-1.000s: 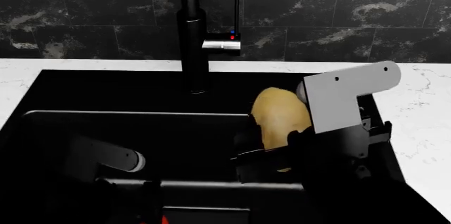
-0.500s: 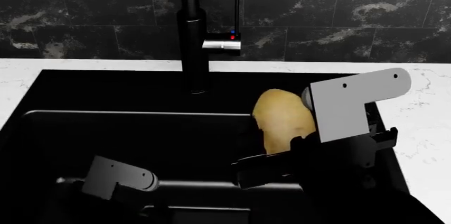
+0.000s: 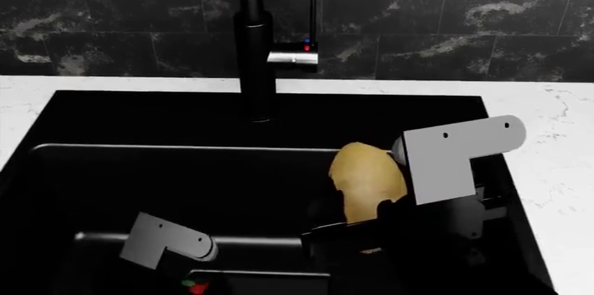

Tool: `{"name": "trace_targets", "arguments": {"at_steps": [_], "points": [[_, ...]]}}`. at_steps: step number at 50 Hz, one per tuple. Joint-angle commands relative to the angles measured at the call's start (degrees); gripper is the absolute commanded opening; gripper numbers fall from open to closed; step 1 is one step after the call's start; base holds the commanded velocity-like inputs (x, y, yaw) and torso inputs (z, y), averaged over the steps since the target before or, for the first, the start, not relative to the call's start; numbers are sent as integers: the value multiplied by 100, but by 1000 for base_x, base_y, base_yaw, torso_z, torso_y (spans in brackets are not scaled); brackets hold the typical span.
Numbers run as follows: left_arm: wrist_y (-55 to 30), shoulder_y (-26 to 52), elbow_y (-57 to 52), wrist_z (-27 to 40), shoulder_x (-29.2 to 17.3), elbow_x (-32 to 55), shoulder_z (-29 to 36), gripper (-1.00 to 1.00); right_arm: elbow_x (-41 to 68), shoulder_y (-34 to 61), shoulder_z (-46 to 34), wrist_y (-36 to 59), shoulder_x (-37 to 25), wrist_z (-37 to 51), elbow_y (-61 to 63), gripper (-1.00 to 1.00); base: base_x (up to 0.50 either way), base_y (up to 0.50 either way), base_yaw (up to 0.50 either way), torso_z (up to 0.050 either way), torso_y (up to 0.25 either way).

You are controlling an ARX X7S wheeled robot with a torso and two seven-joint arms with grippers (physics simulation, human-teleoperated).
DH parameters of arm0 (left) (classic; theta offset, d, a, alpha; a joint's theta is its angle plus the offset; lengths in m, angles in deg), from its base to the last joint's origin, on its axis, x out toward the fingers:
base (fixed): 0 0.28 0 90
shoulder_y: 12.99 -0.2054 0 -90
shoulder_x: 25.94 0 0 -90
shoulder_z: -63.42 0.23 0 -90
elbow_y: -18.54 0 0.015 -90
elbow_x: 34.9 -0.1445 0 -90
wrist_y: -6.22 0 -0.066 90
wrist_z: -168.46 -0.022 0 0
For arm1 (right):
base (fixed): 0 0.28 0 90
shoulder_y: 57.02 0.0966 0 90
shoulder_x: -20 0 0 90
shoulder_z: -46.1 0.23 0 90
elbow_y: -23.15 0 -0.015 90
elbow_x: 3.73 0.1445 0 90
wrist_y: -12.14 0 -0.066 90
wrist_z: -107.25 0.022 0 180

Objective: Pick the vegetables from the sink and place them on the cutting board.

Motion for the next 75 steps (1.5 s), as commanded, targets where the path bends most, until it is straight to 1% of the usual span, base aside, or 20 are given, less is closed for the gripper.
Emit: {"name": "trace_targets", "arguments": {"at_steps": [1,10,18,22,26,31,33,38,39,43,48,49,52,55,58,61,62,66,69,75], "points": [[369,251,1457,-227,390,-120,131,100,8,76,-49,176,-9,-9,232,-100,71,0,-37,0,0],[567,657,2536,-458,586,-95,118,100,-15,-20,-147,-50,-34,-38,40,-100,21,-1,-23,0,0],[1262,1114,3984,-727,936,-215,232,100,-15,-85,-174,-159,-59,-43,-47,-100,0,-1,-1,0,0],[1458,1274,4304,-778,1015,-42,438,100,-7,-113,-197,-184,-65,-42,-80,-100,0,0,0,0,0],[1614,1404,4560,-744,1023,631,1108,100,-6,-151,-219,-237,-73,-48,-124,-100,0,0,0,0,0],[1836,1483,4739,-440,1025,2116,2578,100,-2,-201,-255,-301,-78,-60,-195,-100,0,0,0,0,0],[1925,1508,4808,-391,1025,2563,3064,100,11,-191,-247,-279,-85,-52,-184,-100,0,0,0,0,0],[2133,1590,4936,-290,1024,3273,3800,100,16,-220,-255,-327,-91,-48,-214,-100,0,0,0,0,0],[2192,1609,4940,-245,1024,3355,3891,-100,15,-233,-264,-349,-86,-49,-228,-100,0,0,0,0,0],[2389,1663,4899,-87,1023,3567,4171,-100,29,-231,-271,-357,-81,-42,-243,-100,3,0,0,0,0],[2565,1709,4789,92,1002,3681,4260,-100,50,-253,-279,-359,-97,-39,-249,-100,4,-2,-2,0,0],[2533,1684,4496,230,858,3713,4238,-100,55,-256,-275,-360,-99,-37,-246,-100,0,0,0,0,0],[2394,1517,3095,898,209,3787,4229,-100,56,-278,-284,-398,-103,-40,-273,-100,0,0,0,0,0],[2220,1425,2108,1324,-226,3941,4154,-100,69,-285,-256,-414,-101,-34,-279,-100,0,0,0,0,0],[2219,1383,1505,1626,-513,3902,4166,-100,88,-291,-233,-416,-101,-27,-267,-100,0,0,0,0,0],[2112,1429,1121,1855,-643,4014,4085,-100,98,-316,-215,-439,-107,-24,-266,-100,0,0,0,0,0],[2074,1423,851,1943,-790,4072,4049,-100,99,-321,-214,-448,-105,-21,-276,-100,0,0,0,0,0],[1979,1442,129,2237,-1109,4165,3988,-100,123,-300,-216,-433,-92,-7,-263,-100,0,0,0,0,0],[2045,1480,-282,2516,-1271,3979,4024,-100,101,-313,-230,-504,-107,2,-278,-100,0,0,0,0,0],[1926,1506,-1020,2689,-1609,4268,3865,-100,84,-374,-229,-640,-153,-13,-298,-100,0,0,0,0,0]]}}
